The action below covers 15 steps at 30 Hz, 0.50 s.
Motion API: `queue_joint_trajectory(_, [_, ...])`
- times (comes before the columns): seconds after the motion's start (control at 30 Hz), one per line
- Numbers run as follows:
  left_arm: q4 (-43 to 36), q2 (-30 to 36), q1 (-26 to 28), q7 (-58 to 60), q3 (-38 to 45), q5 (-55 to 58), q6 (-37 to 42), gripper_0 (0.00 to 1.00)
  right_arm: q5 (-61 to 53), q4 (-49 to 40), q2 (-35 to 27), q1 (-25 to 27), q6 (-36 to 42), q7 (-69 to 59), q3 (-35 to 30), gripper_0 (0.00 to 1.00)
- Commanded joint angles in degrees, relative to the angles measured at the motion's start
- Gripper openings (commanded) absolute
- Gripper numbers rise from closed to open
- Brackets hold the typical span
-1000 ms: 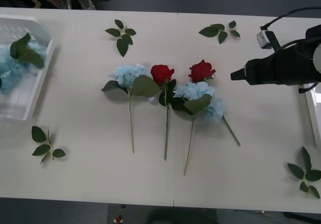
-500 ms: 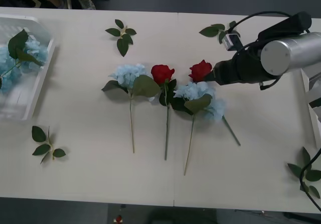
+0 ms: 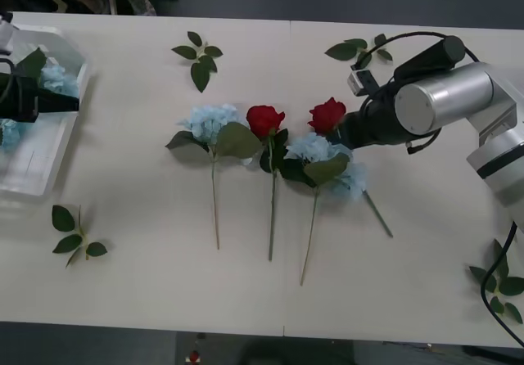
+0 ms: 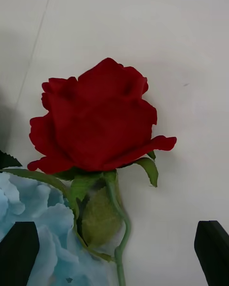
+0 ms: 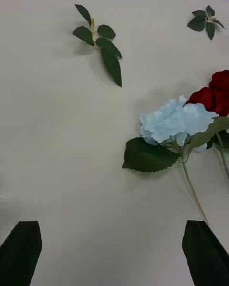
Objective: Put the red flowers into the right box and the blue flowers into the left box
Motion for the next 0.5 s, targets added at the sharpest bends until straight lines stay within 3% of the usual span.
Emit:
queue_joint_trajectory(0.03, [-5.9,-1.2,-3.1,14.2,-0.2,-4.4,2.3,0.87,1.2,-0.9,1.1,-1.6,-0.2,0.3,0.7,0.96])
queue_joint_trajectory(0.2, [-13.8,-6.0,-1.4,21.5,0.8,-12.3,2.1,0.87,2.0,-0.7,1.1,-1.6,-0.1,0.6,1.7,0.96])
queue_joint_trajectory(0.4, [-24.8,-13.5,6.4,23.3,7.0,-24.1,2.0,0.87,3.7,0.0,1.6,-1.9,-0.2,0.8,2.7,0.96])
queue_joint_trajectory(0.5, [-33.0,-20.6,13.0,23.2,10.6,-32.0,2.0,0.87,4.5,2.5,2.8,-2.8,-0.6,1.1,3.1,0.96])
